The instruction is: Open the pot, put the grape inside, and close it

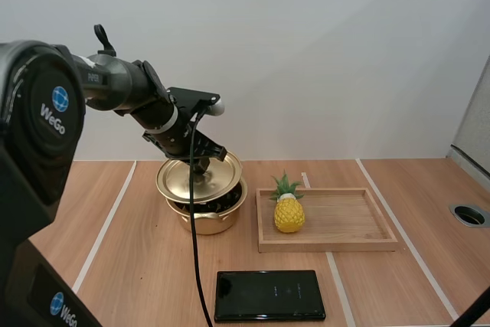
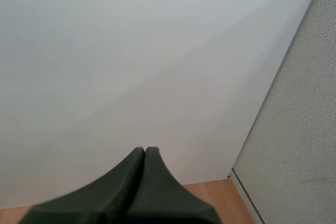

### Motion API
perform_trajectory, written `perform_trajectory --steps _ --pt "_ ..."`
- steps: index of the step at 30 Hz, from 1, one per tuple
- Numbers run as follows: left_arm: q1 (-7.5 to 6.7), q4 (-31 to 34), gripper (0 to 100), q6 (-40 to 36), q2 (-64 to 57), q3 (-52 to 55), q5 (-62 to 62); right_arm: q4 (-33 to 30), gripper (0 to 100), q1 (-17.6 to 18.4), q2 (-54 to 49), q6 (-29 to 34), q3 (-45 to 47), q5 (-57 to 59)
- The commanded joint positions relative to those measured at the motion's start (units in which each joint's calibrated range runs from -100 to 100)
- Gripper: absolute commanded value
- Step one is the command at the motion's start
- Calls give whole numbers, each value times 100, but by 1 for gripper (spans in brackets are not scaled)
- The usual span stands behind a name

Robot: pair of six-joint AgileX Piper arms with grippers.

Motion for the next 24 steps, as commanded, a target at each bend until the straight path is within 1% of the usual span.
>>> perform_trajectory --steps 1,7,21,24 --pt "-20 -231 0 143 3 -3 -137 -85 0 -22 -63 -30 -27 1" --pt "-20 -231 0 480 81 -3 -98 -85 0 -22 -63 -30 -27 1" --pt "-20 -231 0 616 635 -3 -30 -113 0 -22 -63 -30 -27 1" --pt "-20 -231 0 743 662 -3 24 -127 0 -22 -63 -30 -27 1"
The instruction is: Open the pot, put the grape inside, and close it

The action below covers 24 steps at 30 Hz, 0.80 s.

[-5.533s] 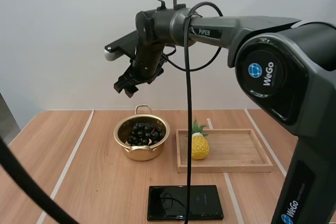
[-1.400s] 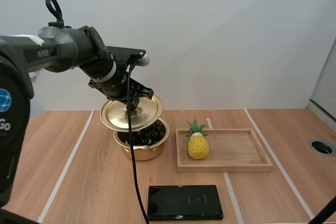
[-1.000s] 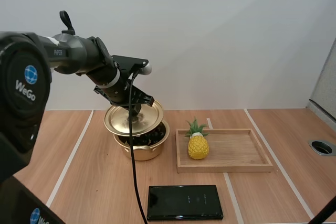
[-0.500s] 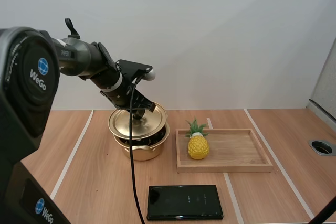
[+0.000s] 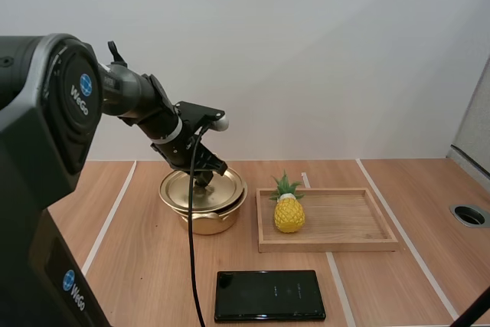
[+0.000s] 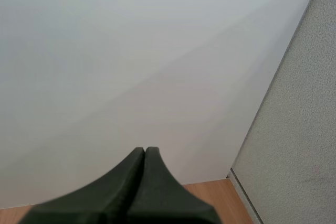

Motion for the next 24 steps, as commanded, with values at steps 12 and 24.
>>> perform_trajectory --steps 12,24 --pt "-20 -258 0 412 37 -3 65 -95 0 -22 -63 -30 -27 1" --pt "-20 -333 0 597 37 -3 44 -117 0 -22 -63 -30 -27 1"
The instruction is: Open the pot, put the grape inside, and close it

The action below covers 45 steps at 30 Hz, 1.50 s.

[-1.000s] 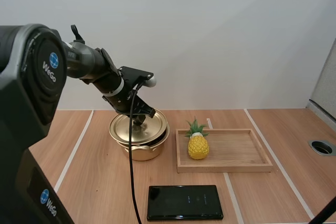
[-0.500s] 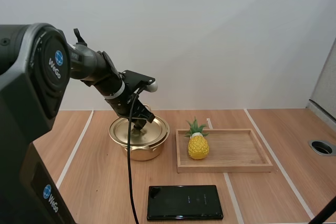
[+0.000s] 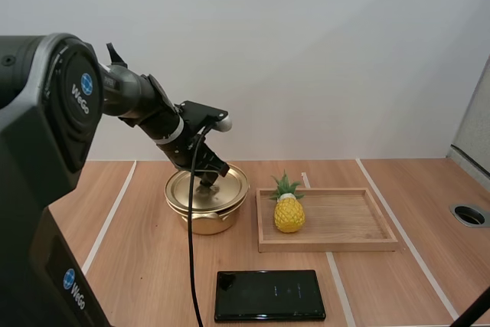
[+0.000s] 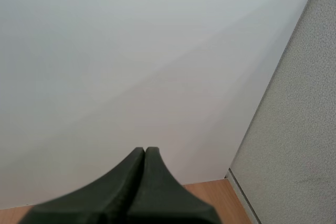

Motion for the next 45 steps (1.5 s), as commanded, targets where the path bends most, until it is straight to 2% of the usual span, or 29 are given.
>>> perform_trajectory --steps 1,11,17,26,37,45 --pt "-20 100 0 55 13 -3 -105 -85 0 -22 -63 -30 -27 1" --pt "-20 337 0 11 13 -3 -105 -84 0 -22 -63 -30 -27 1" --pt "-20 120 0 11 46 -3 -245 -84 0 -22 -63 -30 -27 1" --pt "-20 122 0 139 403 298 -279 -84 0 -22 -63 -30 -27 1" --pt "-20 94 0 139 262 313 -319 -84 0 -22 -63 -30 -27 1" --pt "-20 94 1 -271 193 313 -303 -84 0 -22 -63 -30 -27 1"
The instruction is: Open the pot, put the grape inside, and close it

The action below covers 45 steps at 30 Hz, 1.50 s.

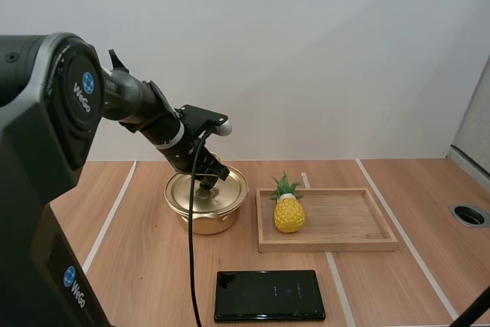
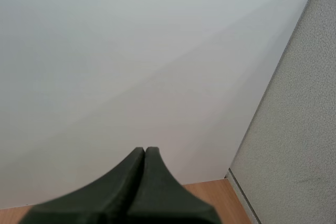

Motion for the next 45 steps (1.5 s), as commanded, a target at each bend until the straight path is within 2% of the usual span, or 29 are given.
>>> perform_trajectory --steps 1,3,5,7,9,11,21,32,41,45 --pt "-20 142 4 -317 61 127 89 -81 0 -22 -63 -30 -27 1" --pt "-20 142 13 -374 61 127 89 -81 0 -22 -63 -30 -27 1" --pt "-20 142 29 -376 61 127 89 -81 0 -22 -63 -30 -27 1" --pt "-20 142 51 -376 61 127 106 -81 0 -22 -63 -30 -27 1" --pt "-20 142 78 -376 61 127 162 -81 0 -22 -63 -30 -27 1" --pt "-20 142 100 -302 61 127 283 -81 0 -22 -63 -30 -27 1" --pt "-20 -256 100 -158 -234 52 278 -81 0 -22 -63 -30 -27 1" --pt "-20 -484 100 -158 -1393 -553 -866 -81 0 -22 -63 -30 -27 1" --pt "-20 -484 100 -480 -2221 -1083 -2623 -81 0 -22 -63 -30 -27 1" --pt "-20 -484 100 -470 -2489 -1303 -2645 -81 0 -22 -63 -30 -27 1"
